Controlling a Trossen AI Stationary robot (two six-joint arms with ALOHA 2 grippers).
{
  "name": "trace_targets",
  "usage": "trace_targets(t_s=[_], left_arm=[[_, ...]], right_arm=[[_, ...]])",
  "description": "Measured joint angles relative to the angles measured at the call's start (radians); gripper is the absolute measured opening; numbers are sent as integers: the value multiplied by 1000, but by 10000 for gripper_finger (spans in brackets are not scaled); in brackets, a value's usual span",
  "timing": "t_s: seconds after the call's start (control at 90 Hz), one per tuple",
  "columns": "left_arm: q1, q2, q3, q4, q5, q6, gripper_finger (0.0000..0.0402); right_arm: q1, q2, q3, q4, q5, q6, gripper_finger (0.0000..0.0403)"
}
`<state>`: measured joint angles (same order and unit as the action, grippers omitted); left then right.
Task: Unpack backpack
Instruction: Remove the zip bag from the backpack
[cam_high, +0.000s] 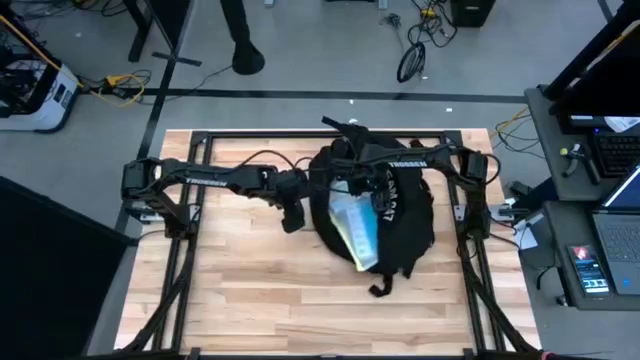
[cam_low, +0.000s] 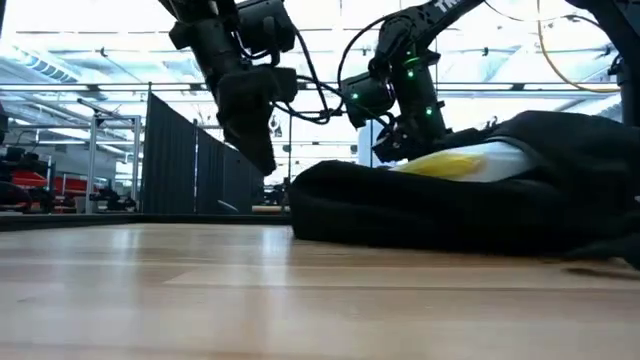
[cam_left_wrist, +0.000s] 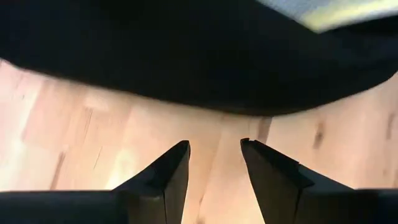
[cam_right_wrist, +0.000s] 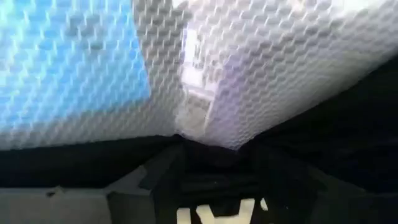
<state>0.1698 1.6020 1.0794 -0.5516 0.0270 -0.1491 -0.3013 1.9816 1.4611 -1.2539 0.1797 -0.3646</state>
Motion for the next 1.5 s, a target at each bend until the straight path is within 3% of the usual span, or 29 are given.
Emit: trace_targets(t_s=[0.144,0.278,0.656,0.867,1.122,1.267,1.5], left_arm=[[-4,31,0,24,7,-4,143],[-21,47,-1,28,7,-12,143],[-28,59,10,269,-3,-54,143],[-29,36,22,238,-17,-80,143],[-36,79,28,394,10,-22,143],[-49,155,9,328,36,-23,143],[-84,116,10,-45,21,-47,143]], right_arm=[[8,37,-28,177,-156,-14,176],[32,70,-33,295,-198,-17,176],[19,59,-33,358,-220,-23,176],[8,58,-33,356,-217,-45,176],[7,59,-34,357,-212,-91,176],[5,59,-34,357,-211,-99,176],[-14,59,-31,356,-213,-93,176]])
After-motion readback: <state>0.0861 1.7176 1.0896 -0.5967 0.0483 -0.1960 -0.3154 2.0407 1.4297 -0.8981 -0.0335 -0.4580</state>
